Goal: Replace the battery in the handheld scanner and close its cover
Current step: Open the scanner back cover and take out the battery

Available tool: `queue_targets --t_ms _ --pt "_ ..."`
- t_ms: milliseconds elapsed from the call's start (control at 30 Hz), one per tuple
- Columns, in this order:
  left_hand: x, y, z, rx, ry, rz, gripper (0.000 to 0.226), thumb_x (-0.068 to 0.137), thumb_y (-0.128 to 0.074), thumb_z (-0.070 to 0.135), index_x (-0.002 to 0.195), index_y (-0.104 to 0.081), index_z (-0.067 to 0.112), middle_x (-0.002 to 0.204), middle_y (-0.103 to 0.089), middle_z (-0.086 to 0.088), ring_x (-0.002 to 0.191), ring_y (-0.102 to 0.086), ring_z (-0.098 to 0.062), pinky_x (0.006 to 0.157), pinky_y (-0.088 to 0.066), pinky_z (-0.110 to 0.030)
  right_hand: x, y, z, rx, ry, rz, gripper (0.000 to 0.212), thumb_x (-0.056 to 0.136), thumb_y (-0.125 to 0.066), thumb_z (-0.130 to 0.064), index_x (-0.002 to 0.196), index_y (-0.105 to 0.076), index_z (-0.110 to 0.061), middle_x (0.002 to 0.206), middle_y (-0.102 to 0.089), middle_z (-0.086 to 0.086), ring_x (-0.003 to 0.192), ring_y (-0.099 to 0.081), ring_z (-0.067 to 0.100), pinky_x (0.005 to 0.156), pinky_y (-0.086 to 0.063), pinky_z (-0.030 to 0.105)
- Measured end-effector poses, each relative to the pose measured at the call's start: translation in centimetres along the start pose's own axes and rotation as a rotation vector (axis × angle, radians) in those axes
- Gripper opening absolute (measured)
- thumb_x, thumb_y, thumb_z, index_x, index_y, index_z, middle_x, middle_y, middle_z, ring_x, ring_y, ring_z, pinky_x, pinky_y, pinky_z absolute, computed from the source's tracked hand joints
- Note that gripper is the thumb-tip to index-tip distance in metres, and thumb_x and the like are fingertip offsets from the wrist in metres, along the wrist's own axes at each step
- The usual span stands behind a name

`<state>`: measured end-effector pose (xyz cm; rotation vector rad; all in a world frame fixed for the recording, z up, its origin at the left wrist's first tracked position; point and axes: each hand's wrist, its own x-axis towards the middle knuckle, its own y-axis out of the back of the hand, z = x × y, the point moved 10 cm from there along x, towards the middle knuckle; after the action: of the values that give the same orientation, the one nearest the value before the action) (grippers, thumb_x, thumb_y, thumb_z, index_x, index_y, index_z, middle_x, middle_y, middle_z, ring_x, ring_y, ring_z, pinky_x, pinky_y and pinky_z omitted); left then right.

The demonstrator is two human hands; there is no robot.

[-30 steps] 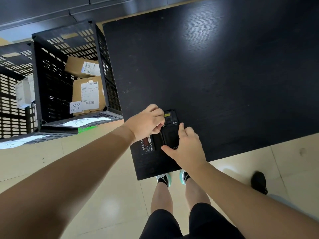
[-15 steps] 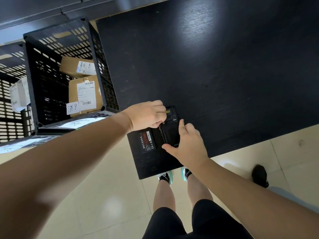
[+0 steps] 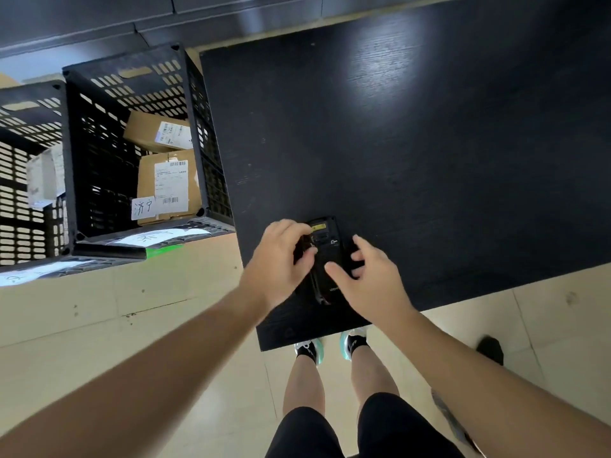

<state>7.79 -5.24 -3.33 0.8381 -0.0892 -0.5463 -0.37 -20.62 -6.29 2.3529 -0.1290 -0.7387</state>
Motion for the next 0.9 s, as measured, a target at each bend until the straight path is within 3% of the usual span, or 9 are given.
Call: queue_targets --t_ms 67,133,300,667,900 --pt "-3.0 -1.4 -0.6 -0.154 0.324 0.072 0.050 0.086 -0.072 0.028 0.131 -0.052 0.020 0.122 -0.053 0.004 0.115 -0.051 -0.012 0.102 -0.043 -0.025 1.3 2.1 -0.8 -0.014 0.093 0.019 0.046 0.090 -0.063 -0.040 0.132 -0.056 -0.022 0.110 -0.061 -0.004 0.085 -0.062 0.005 0.080 -0.055 0.027" --pt "-4.8 -3.1 0.2 -0.245 0.491 0.122 0.067 0.084 -0.074 0.032 0.141 -0.041 0.022 0.130 -0.046 0.004 0.121 -0.044 -0.009 0.108 -0.042 -0.029 2.9 2.8 -2.4 -0.084 0.231 -0.027 0.024 0.092 -0.063 -0.030 0.115 -0.063 -0.023 0.100 -0.062 -0.007 0.082 -0.060 0.004 0.077 -0.056 0.026" --pt "-6.1 -5.4 1.0 -0.298 0.745 0.197 0.096 0.082 -0.077 0.041 0.154 -0.018 0.017 0.149 -0.029 -0.002 0.140 -0.027 -0.021 0.115 -0.032 -0.038 5.3 0.9 -4.4 -0.315 0.467 -0.281 0.010 0.095 -0.058 -0.025 0.103 -0.064 -0.023 0.101 -0.058 -0.009 0.085 -0.057 0.007 0.073 -0.052 0.026" --pt "-5.9 -7.1 0.6 -0.223 0.747 0.180 0.101 0.082 -0.075 0.045 0.157 -0.015 0.014 0.142 -0.032 -0.002 0.134 -0.030 -0.020 0.111 -0.033 -0.034 5.8 -0.8 -5.3 -0.383 0.729 -0.412 0.009 0.092 -0.060 -0.017 0.095 -0.068 -0.014 0.088 -0.058 0.000 0.080 -0.056 0.018 0.071 -0.053 0.039" --pt "-6.0 -7.2 0.3 -0.178 0.795 0.182 0.103 0.078 -0.076 0.049 0.156 -0.019 0.014 0.139 -0.036 -0.002 0.133 -0.033 -0.024 0.112 -0.037 -0.041 6.0 -1.6 -6.4 -0.579 0.853 -0.502 0.010 0.094 -0.055 -0.016 0.095 -0.064 -0.010 0.091 -0.052 -0.002 0.080 -0.049 0.014 0.068 -0.035 0.025"
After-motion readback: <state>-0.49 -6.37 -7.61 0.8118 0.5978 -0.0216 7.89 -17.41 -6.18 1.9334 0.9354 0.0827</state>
